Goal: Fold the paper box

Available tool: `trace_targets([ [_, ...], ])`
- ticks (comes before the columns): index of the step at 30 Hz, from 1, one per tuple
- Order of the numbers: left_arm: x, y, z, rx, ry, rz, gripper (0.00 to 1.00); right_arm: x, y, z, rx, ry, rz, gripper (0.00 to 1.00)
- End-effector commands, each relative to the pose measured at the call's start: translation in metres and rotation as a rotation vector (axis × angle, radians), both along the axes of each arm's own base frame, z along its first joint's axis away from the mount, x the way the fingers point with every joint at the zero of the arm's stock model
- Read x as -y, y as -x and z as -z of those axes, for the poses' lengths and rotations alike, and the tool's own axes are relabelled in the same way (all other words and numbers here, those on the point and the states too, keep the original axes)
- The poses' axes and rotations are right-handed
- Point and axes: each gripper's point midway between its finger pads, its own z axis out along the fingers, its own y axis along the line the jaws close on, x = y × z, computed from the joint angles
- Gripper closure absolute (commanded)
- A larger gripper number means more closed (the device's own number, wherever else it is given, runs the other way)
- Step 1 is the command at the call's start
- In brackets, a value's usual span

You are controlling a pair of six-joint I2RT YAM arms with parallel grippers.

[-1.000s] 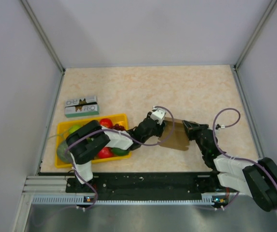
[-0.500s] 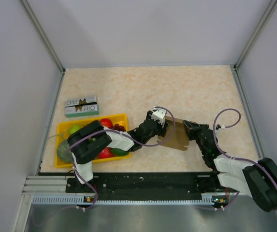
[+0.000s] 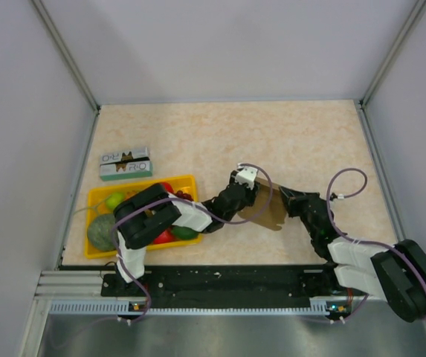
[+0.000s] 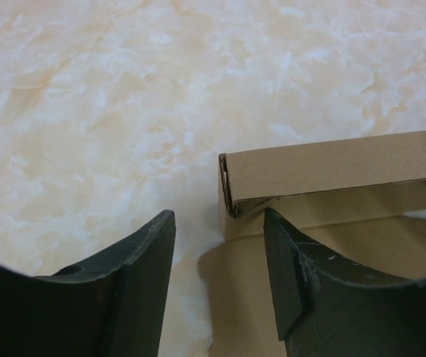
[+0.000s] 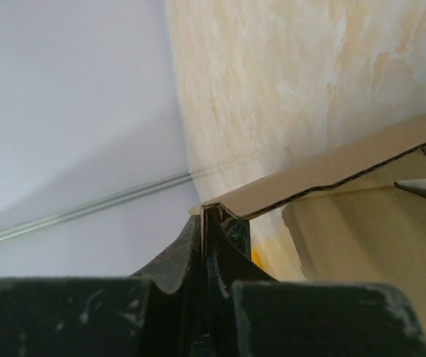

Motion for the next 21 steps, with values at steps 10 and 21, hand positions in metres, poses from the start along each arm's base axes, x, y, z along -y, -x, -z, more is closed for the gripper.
trace_targets([
  [10, 0.007, -0.026, -0.045, 0.206, 0.069, -0.201, 0.75, -0.011, 0.007, 0.019, -0.144, -0.027, -0.029, 1.00],
  [21, -0.002, -0.026, -0.041, 0.254, 0.019, -0.279, 1.00, -0.010, 0.009, 0.017, -0.216, -0.028, -0.006, 1.00],
])
